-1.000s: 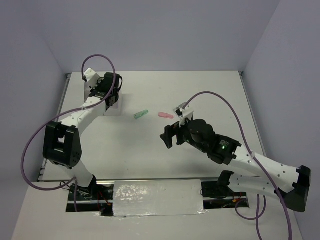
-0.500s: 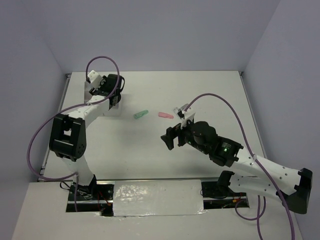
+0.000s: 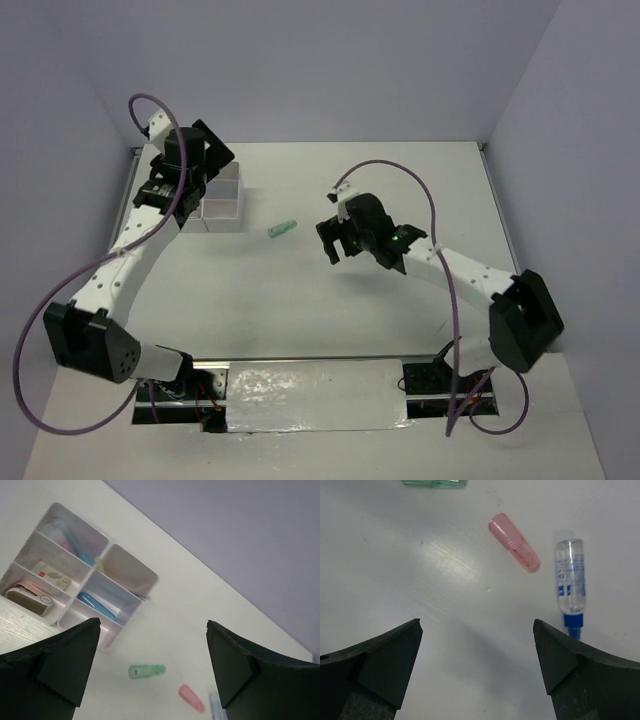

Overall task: Sort the stationery into containers
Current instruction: Pick up the stationery from the center of the board.

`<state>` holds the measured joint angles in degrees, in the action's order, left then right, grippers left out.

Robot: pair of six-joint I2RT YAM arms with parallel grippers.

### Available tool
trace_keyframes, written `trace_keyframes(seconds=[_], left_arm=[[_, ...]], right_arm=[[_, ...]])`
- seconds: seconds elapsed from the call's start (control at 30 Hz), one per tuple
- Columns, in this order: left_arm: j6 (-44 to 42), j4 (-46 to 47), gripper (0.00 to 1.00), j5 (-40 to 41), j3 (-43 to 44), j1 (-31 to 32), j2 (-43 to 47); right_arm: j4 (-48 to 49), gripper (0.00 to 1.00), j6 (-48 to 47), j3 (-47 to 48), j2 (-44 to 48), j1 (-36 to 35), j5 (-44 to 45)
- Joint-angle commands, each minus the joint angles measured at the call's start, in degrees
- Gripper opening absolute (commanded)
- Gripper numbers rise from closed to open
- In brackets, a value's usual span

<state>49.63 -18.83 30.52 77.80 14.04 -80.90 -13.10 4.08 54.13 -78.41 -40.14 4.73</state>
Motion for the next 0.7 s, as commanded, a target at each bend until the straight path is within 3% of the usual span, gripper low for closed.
trace_keyframes(seconds=[0.0,0.13,0.23,0.4,0.5,0.53,0.67], left_arm=[[-9.79,-9.01,0.99,-17.14,2.53,-0.16,4.52],[-15.25,-12.55,0.99,-29.36,-3.76,0.90,12.50],[-20.78,-11.50,0.99,-34.72,-10.20,1.60,21.37],[-26.16,-15.37,0.99,-34.04,-15.12,1.51,26.66],[-27.04,-14.92,0.99,-32.64,-18.56,1.51,29.48],[-27.39,-15.79,0.99,-32.37,-18.91,1.60,29.84],[-28.44,-15.19,0.99,-32.37,-21.02,1.51,30.36]], right_arm=[[0.63,0.98,-10.89,7.38,-7.68,3.48,-4.46],[-6.20,0.97,-18.37,15.99,-18.24,6.39,-9.03],[-10.61,0.94,-22.44,25.90,-26.42,7.09,-6.76],[-14.05,0.84,-24.55,33.40,-36.01,8.94,-8.51],[-16.25,0.69,-25.43,36.66,-39.88,8.76,-10.27],[-16.69,0.59,-25.26,37.71,-40.76,8.85,-9.83],[-17.66,0.56,-25.17,37.02,-42.26,8.50,-9.22]])
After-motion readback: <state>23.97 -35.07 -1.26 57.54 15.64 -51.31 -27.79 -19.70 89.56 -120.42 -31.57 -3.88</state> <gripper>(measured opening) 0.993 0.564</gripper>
